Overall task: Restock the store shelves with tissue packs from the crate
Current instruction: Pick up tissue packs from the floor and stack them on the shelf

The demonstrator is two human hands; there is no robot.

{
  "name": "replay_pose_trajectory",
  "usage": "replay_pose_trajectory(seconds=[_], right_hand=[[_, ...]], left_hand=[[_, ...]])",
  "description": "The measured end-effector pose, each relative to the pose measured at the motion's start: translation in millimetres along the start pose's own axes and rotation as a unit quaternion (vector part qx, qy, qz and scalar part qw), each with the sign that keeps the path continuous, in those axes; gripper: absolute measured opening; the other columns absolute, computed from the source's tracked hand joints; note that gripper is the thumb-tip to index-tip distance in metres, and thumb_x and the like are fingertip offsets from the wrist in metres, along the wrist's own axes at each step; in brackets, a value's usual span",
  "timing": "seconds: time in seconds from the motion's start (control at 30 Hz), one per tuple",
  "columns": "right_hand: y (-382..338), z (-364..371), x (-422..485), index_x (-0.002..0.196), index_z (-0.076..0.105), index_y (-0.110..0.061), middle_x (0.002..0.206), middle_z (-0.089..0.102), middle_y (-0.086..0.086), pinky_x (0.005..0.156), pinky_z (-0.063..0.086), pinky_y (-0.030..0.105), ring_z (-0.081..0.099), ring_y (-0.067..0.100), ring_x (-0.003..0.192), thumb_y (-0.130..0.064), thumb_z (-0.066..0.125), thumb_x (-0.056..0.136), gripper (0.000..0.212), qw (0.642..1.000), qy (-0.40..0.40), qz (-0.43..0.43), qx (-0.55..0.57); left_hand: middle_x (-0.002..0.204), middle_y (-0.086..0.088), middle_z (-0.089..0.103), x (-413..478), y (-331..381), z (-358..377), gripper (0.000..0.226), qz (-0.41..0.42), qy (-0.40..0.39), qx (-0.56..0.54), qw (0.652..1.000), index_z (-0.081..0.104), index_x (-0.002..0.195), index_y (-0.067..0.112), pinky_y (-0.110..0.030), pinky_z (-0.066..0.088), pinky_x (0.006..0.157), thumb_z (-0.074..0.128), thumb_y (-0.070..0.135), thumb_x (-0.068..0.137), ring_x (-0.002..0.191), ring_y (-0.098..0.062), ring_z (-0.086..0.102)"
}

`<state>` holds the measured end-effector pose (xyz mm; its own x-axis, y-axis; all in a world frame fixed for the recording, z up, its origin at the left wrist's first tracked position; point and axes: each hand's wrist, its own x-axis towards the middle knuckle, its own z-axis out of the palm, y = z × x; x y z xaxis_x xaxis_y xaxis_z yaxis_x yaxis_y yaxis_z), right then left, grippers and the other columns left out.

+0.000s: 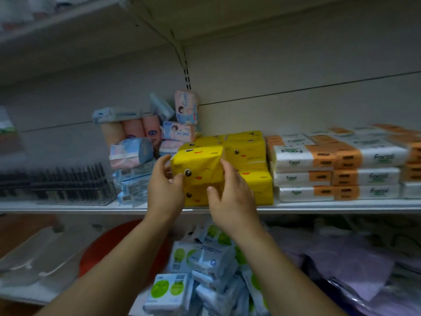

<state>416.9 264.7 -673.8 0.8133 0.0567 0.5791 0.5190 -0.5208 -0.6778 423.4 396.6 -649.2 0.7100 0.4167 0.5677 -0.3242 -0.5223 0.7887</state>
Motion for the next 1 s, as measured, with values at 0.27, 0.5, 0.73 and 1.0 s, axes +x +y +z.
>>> replay_pose_trajectory(seconds=[0.27, 0.5, 0.73, 1.0], right_hand=[[-1.7, 29.1, 16.3, 0.151, 0.009, -0.025, 0.160, 0.008, -0.003, 0.117, -0.006, 0.042, -0.004, 0.021, 0.147, -0.041, 0.033, 0.099, 0.060, 0.981, -0.111, 0.018, -0.156], [-7.0, 42.5, -4.2, 0.144, 0.036, -0.021, 0.155, 0.024, 0.007, 0.118, 0.008, 0.042, 0.011, 0.025, 0.145, -0.037, 0.047, 0.094, 0.053, 0.992, -0.037, -0.051, -0.108], [-5.9, 93.5, -59.2, 0.108, 0.066, -0.012, 0.107, 0.064, 0.010, 0.089, 0.048, 0.041, 0.059, 0.033, 0.103, -0.033, 0.051, 0.074, 0.043, 0.980, -0.070, -0.161, -0.091], [18.5, 165.7, -157.7, 0.135, 0.046, -0.019, 0.137, 0.045, 0.009, 0.104, 0.034, 0.032, 0.041, 0.027, 0.127, -0.038, 0.057, 0.089, 0.051, 0.894, -0.426, -0.024, -0.135]], left_hand=[[0.143, -0.005, 0.036, 18.4, -27.9, -8.6, 0.045, 0.026, -0.090, 0.206, 0.974, 0.045, 0.133, 0.013, -0.024, 0.032, 0.098, 0.056, 0.014, 0.089, 0.132, -0.020, 0.037], [0.159, -0.001, -0.001, 12.7, -27.6, -27.6, 0.067, 0.005, -0.188, 0.226, 0.956, 0.021, 0.148, 0.026, -0.035, 0.022, 0.112, 0.056, 0.025, 0.092, 0.146, -0.019, 0.006], [0.157, -0.007, 0.013, -54.7, -90.1, -95.0, 0.069, -0.029, -0.187, 0.253, 0.949, 0.029, 0.146, 0.020, -0.034, 0.023, 0.116, 0.063, 0.018, 0.086, 0.144, -0.019, 0.020], [0.156, -0.014, 0.017, -163.4, -197.0, -168.0, 0.075, -0.195, -0.252, 0.307, 0.897, 0.028, 0.147, 0.017, -0.032, 0.016, 0.118, 0.067, 0.026, 0.084, 0.145, -0.023, 0.014]])
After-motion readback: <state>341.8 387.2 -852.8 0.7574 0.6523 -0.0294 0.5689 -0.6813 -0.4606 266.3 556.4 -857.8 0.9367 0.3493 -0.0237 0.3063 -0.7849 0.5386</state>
